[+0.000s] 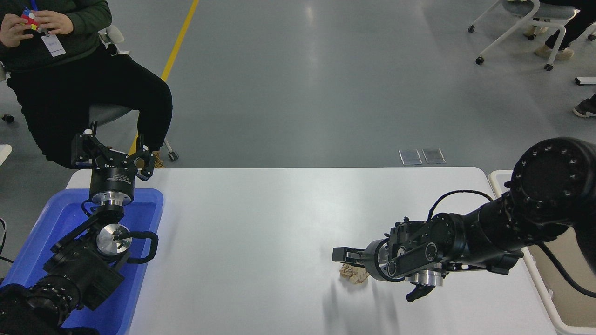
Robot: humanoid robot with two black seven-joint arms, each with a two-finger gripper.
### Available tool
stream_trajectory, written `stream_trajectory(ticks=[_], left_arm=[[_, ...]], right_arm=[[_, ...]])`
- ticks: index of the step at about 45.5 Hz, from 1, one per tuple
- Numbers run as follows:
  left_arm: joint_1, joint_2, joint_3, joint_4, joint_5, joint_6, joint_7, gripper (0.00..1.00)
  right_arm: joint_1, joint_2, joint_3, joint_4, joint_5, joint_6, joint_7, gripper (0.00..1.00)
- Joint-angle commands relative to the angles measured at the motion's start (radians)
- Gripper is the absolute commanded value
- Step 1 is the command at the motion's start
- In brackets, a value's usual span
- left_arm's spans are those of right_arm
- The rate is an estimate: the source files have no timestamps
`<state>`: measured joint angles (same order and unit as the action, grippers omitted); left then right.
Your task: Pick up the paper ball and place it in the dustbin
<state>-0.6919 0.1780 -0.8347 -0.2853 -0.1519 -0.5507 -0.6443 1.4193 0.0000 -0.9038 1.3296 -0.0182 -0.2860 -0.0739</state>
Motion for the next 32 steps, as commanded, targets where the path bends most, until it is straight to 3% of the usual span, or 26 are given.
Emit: stream_trajectory(ticks=[1, 32], left_arm=[[0.0, 0.0, 0.0, 0.0, 0.0, 0.0, 0.0, 0.99], [0.0, 0.0, 0.0, 0.0, 0.0, 0.0, 0.0, 0.99]], right_arm=[[-0.029, 0.0, 0.022, -0.02, -0.006, -0.005, 0.0, 1.0], [-0.137, 0.0, 0.02, -0.133, -0.055, -0.004, 0.0, 1.0]])
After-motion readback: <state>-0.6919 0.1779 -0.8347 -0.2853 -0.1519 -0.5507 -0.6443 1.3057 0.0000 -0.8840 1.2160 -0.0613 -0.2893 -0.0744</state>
